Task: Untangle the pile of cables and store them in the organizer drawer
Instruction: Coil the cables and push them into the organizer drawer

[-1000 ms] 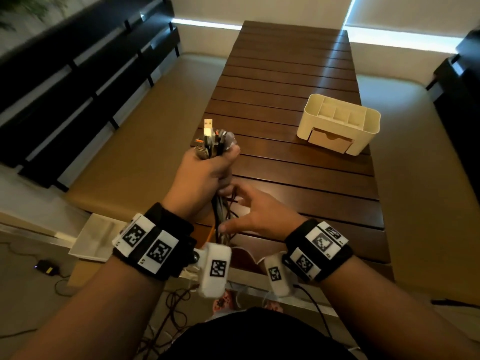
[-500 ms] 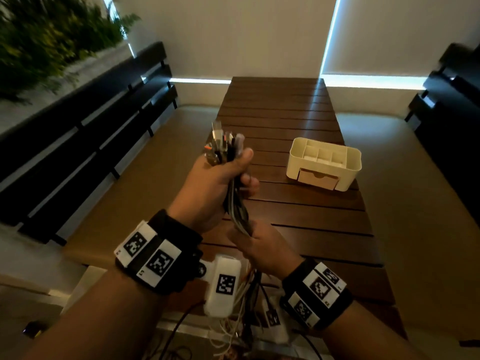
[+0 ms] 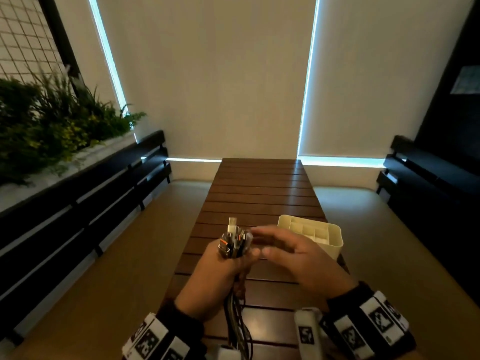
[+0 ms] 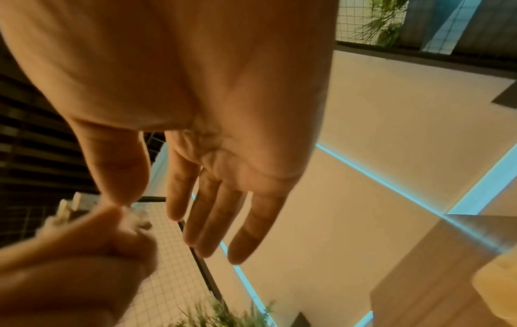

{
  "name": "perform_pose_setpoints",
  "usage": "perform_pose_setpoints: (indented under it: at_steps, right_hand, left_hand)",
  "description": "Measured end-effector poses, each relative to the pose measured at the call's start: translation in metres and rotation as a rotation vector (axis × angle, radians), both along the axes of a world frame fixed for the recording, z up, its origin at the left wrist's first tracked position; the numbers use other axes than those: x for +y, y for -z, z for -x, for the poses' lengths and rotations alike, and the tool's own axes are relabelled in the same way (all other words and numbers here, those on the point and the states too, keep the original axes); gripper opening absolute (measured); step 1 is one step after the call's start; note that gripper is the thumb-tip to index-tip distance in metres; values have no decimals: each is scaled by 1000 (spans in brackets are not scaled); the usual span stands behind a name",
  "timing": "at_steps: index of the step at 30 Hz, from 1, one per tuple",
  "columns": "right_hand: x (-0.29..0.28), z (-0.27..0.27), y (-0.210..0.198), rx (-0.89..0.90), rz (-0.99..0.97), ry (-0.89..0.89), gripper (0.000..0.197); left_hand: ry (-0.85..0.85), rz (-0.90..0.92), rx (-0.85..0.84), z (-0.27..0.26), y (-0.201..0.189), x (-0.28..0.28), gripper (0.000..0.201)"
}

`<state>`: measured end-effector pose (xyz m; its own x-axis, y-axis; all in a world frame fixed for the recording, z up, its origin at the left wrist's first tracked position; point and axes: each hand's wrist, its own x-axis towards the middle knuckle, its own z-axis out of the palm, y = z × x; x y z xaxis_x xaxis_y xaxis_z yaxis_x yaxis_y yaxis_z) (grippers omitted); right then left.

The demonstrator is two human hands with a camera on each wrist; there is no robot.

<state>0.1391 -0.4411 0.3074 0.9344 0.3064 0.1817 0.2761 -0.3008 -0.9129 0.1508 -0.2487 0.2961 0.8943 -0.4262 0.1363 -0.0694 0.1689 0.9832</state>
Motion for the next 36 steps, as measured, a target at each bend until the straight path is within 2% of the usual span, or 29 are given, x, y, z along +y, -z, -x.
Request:
perform_pose_setpoints:
  at_steps: [2,4,9,13,18,25,30,36]
  right_hand:
    - [8,0,-14,-26,-73,-32,40]
    - [15,-3,-21,-43,-66,-49,40]
    - [27,-10,-21,-77,-44,49,38]
    - [33,-18,-20,-133,28,138,31]
    - [32,-28,-12,-91,76,155,29]
    - [32,-43,-29,-62,134,153,29]
    - [31,-43,-24,-38,55,129,24]
    - [34,-47,-13,-64,-96,163,22]
  left_hand:
    - [-22,-36,0,-1,4,-7,21]
    - [-49,-64,8,-4,8,-12,17]
    - [-64,-85,51,-13,11,-16,22]
    - [-65,-91,86,-16,10,-22,3]
    - [-46,-95,116,-25,8,-20,7]
    - [-50,-89,131,-44,4,-24,15]
    - [-38,-90,114,-47,13,-23,14]
    - [2,-128,55,-52,12,-26,21]
